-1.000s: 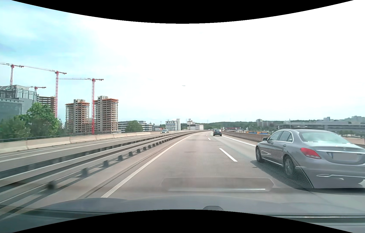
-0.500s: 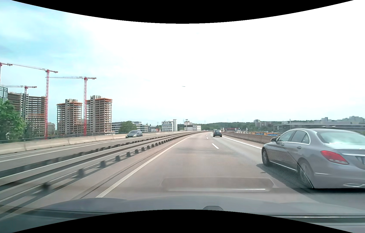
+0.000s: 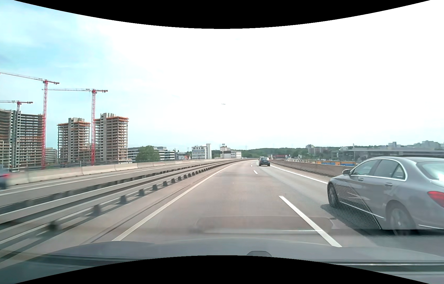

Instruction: Follow the waypoints while adhering to traffic rules and regulations

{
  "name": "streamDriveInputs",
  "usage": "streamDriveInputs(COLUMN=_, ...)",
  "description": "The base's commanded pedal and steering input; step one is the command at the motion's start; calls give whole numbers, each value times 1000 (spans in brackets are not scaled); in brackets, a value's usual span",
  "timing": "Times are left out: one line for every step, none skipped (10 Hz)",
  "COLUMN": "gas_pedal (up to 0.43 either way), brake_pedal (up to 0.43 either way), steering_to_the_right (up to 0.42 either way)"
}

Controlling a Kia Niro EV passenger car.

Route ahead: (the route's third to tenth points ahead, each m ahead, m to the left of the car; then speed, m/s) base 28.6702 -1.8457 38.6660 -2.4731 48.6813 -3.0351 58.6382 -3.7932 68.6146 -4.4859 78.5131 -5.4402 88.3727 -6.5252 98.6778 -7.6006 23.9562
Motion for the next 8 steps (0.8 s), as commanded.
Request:
streamDriveInputs(gas_pedal=79, brake_pedal=0, steering_to_the_right=4)
streamDriveInputs(gas_pedal=79, brake_pedal=0, steering_to_the_right=3)
streamDriveInputs(gas_pedal=79, brake_pedal=0, steering_to_the_right=3)
streamDriveInputs(gas_pedal=79, brake_pedal=0, steering_to_the_right=3)
streamDriveInputs(gas_pedal=79, brake_pedal=0, steering_to_the_right=2)
streamDriveInputs(gas_pedal=79, brake_pedal=0, steering_to_the_right=3)
streamDriveInputs(gas_pedal=79, brake_pedal=0, steering_to_the_right=3)
streamDriveInputs(gas_pedal=79, brake_pedal=0, steering_to_the_right=2)
